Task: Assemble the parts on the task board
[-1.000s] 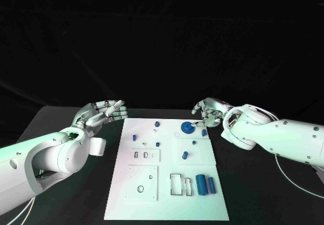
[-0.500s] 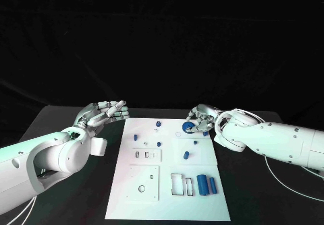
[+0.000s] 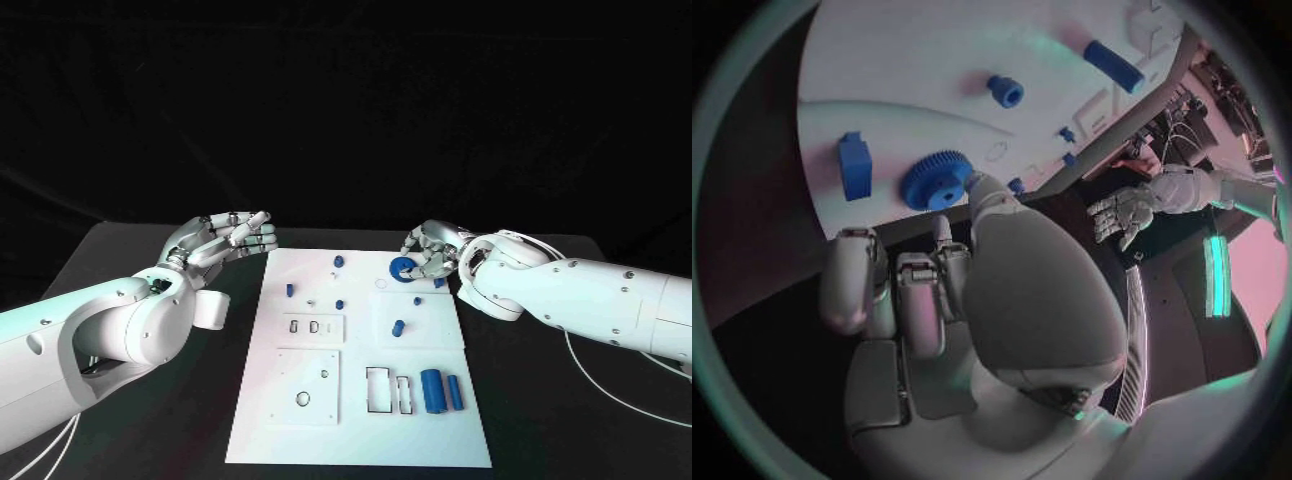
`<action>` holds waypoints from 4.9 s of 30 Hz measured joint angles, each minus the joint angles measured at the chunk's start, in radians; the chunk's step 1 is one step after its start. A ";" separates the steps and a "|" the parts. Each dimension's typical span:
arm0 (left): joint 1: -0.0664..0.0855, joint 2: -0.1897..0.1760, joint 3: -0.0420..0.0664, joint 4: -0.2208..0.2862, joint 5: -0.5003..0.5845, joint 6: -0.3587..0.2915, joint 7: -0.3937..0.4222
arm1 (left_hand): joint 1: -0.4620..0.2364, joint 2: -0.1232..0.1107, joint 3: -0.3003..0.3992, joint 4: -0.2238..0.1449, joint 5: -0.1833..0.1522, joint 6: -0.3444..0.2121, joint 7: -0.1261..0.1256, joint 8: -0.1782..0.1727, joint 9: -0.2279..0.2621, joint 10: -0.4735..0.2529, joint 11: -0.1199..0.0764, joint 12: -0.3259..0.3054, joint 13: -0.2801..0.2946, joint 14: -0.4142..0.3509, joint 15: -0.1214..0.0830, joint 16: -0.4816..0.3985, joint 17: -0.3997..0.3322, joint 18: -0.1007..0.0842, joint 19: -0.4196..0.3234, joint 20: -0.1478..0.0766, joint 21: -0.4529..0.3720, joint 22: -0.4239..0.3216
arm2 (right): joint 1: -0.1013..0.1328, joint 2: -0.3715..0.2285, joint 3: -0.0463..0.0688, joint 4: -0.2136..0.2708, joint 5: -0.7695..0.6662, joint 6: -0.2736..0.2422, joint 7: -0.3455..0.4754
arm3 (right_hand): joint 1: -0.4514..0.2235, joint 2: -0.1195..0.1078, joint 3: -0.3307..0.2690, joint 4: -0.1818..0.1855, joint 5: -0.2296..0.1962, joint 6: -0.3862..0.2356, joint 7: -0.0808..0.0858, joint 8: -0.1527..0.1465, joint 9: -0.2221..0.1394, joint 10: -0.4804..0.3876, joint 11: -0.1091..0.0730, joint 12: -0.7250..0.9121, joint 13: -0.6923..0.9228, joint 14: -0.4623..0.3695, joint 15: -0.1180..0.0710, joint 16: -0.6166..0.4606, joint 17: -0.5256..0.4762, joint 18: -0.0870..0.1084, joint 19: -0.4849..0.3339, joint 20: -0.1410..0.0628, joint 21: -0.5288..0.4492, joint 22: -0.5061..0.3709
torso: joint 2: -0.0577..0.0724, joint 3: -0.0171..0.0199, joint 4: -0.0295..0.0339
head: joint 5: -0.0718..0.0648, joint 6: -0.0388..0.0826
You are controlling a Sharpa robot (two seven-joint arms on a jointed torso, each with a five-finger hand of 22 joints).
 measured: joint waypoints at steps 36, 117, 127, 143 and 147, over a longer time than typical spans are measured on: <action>0.000 -0.002 0.000 -0.002 0.000 0.001 -0.005 | 0.000 0.000 0.000 0.000 0.000 0.000 0.000 0.000 0.000 0.000 0.000 0.000 0.000 0.000 0.000 -0.004 0.000 0.000 0.000 0.000 0.000 -0.001 | -0.017 0.007 0.005 -0.025 -0.019 0.007 -0.002 | 0.004 0.004 0.052 0.000 0.024 0.049 -0.006 0.023 -0.014 0.023 -0.001 0.075 0.000 0.000 0.000 0.004 0.000 0.000 0.011 -0.004 0.019 0.027 | -0.001 -0.0013 0.0018 | 0.003 -0.016; 0.000 0.021 0.000 -0.025 0.000 0.006 -0.016 | 0.005 0.005 -0.007 0.001 0.000 0.000 0.000 0.000 0.000 0.000 0.000 -0.006 0.000 0.000 0.000 -0.012 0.000 0.000 -0.004 0.004 -0.005 -0.004 | -0.045 0.240 -0.005 -0.006 -0.350 -0.154 -0.068 | -0.029 -0.046 0.261 -0.012 -0.016 0.139 -0.007 0.017 -0.014 0.028 -0.025 0.124 0.000 0.000 -0.015 0.004 -0.001 -0.015 0.028 -0.021 0.031 0.048 | 0.001 -0.0040 0.0060 | 0.034 -0.025; 0.000 0.019 0.000 -0.025 0.000 0.008 -0.021 | 0.005 0.005 -0.007 0.001 0.000 0.000 0.000 0.000 0.000 0.000 0.000 -0.006 0.000 0.000 0.000 -0.012 0.000 0.000 -0.004 0.004 -0.005 -0.004 | -0.046 0.249 -0.008 -0.022 -0.350 -0.147 -0.068 | -0.032 -0.048 0.272 -0.012 -0.018 0.137 -0.008 0.010 -0.010 0.028 -0.025 0.124 0.000 0.000 -0.015 0.004 -0.001 -0.015 0.028 -0.021 0.031 0.048 | 0.001 -0.0034 0.0058 | 0.031 -0.026; 0.000 0.016 0.000 -0.024 0.000 0.010 -0.025 | 0.005 0.005 -0.007 0.001 0.000 -0.004 -0.004 0.000 0.000 0.000 0.000 -0.011 0.000 0.000 0.000 -0.012 0.000 0.000 -0.004 0.004 -0.005 -0.004 | -0.047 0.257 -0.009 -0.036 -0.349 -0.147 -0.072 | -0.060 -0.064 0.290 -0.014 -0.068 0.090 -0.001 -0.062 -0.039 0.027 -0.009 0.087 0.000 -0.002 -0.002 0.004 -0.001 -0.015 0.017 -0.010 0.019 0.043 | 0.002 -0.0033 0.0067 | 0.033 -0.025; 0.000 0.016 0.000 -0.024 0.000 0.010 -0.026 | 0.005 0.005 -0.007 0.001 0.000 -0.004 -0.004 0.000 0.000 0.000 0.000 -0.011 0.000 0.000 0.000 -0.012 0.000 0.000 -0.004 0.004 -0.005 -0.004 | -0.047 0.257 -0.009 -0.034 -0.347 -0.148 -0.072 | -0.065 -0.069 0.290 -0.014 -0.074 0.087 0.003 -0.069 -0.042 0.029 -0.006 0.087 0.000 0.002 0.002 0.004 -0.001 -0.015 0.017 -0.010 0.019 0.043 | 0.002 -0.0035 0.0063 | 0.033 -0.025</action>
